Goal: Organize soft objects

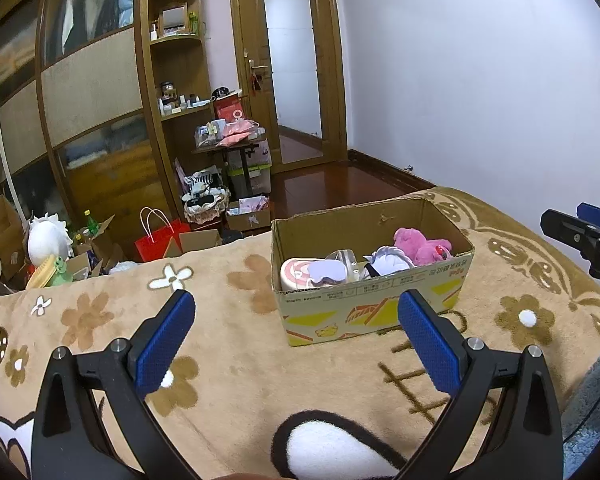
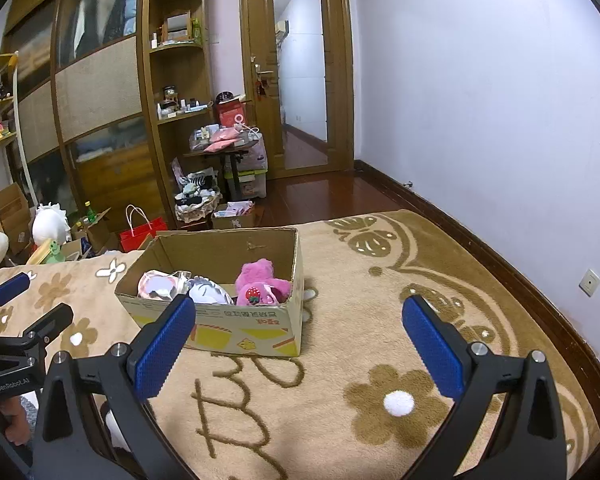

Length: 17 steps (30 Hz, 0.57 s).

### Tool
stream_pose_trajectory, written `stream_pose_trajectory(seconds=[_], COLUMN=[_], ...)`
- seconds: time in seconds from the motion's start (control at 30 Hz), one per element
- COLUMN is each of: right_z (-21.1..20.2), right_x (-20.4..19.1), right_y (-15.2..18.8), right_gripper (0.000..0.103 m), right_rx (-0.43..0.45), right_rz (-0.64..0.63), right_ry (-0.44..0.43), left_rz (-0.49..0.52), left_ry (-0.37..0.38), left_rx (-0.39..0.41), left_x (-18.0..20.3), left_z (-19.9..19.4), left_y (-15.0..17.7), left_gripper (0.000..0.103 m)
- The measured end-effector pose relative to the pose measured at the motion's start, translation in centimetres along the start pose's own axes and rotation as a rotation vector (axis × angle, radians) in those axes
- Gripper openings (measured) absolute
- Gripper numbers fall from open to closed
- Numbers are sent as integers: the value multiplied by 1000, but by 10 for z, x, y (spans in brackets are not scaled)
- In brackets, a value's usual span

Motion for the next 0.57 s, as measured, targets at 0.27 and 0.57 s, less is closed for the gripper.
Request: stream_pose_trajectory(seconds=[0.27,0.57], right_z=[1,2], right_x=[0,1], right_y=[2,3], right_gripper=[103,103], right_rx=[-2,-3], right_rz=[-5,0], right_ry=[1,4], left_rz=[-7,-15], left_ry=[2,4], left_rx=[-9,-10], left_x=[0,-2], left_z=[1,1], left_y=[0,0], left_gripper=[101,101])
Point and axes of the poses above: each gripper's, at about its wrist camera, not at the fingertips, and z roughly the way its jaws point, x to its right, y to its underside, the point moved 1 cm from there along z, roughly the way its jaws point, and after that the axes turned 1 degree about -x, right-handed, at the moved point
